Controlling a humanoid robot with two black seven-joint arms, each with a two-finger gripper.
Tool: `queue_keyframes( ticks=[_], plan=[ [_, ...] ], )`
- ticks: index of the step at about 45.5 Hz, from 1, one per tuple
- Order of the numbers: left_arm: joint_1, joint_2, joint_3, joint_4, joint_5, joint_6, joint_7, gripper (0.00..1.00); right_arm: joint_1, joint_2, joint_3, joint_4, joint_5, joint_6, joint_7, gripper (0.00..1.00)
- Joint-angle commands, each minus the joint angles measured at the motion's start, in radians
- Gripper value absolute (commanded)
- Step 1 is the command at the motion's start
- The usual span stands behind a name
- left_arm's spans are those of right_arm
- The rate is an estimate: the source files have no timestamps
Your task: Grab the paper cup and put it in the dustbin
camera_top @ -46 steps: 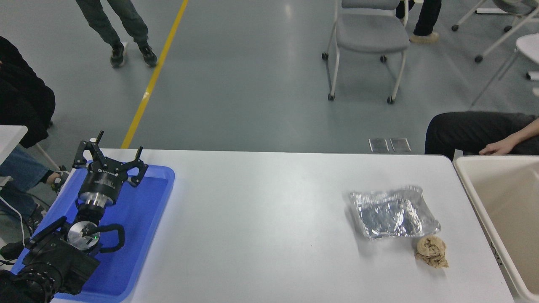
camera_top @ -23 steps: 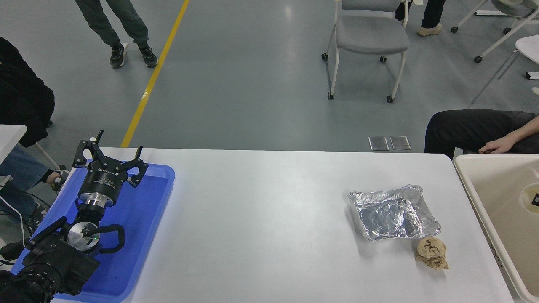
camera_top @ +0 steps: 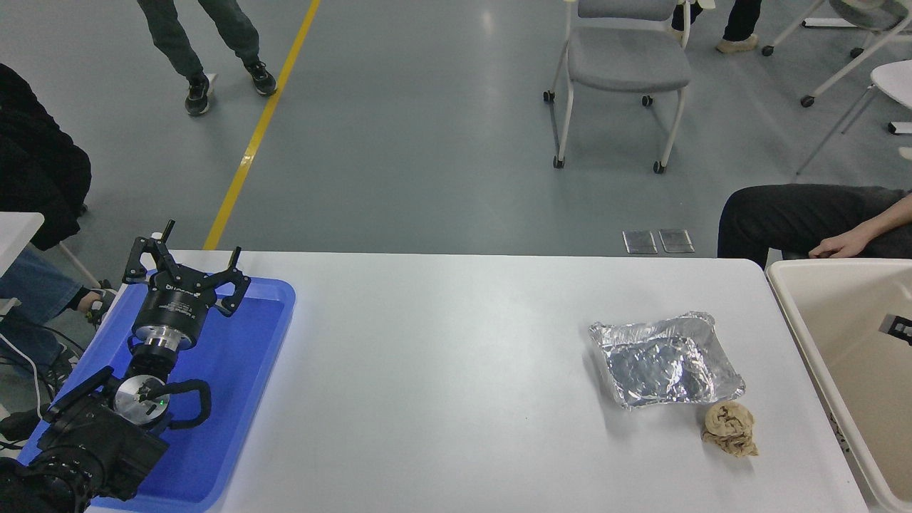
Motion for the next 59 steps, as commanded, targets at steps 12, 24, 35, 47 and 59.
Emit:
queue_keyframes(
  ticks=[12,24,35,47,59],
  plan=[
    [-0.003,-0.002,-0.001,-0.002,0.0,0.0,0.0,1.0,0.782,-0.213,-0.26,0.887,-0.272,0.188,-0.002,1.0],
    [-0.001,-0.002,0.001,0.001,0.0,0.0,0.0,1.0,1.172,-0.058,-0.534,1.184,-0.254,0.302,0.001,1.0],
    [-0.001,-0.002,0.001,-0.002,0.0,0.0,0.0,1.0,1.321,0.134,-0.562,1.246,0.047,0.478,0.004,1.0],
    [0.0,-0.001,0.001,-0.002,0.0,0.0,0.0,1.0,1.374,0.244,-0.562,1.25,0.211,0.616,0.002,1.0],
    [0.0,0.001,0.001,0.001,0.0,0.0,0.0,1.0,1.382,0.266,-0.571,1.249,0.224,0.62,0.001,1.0]
  ],
)
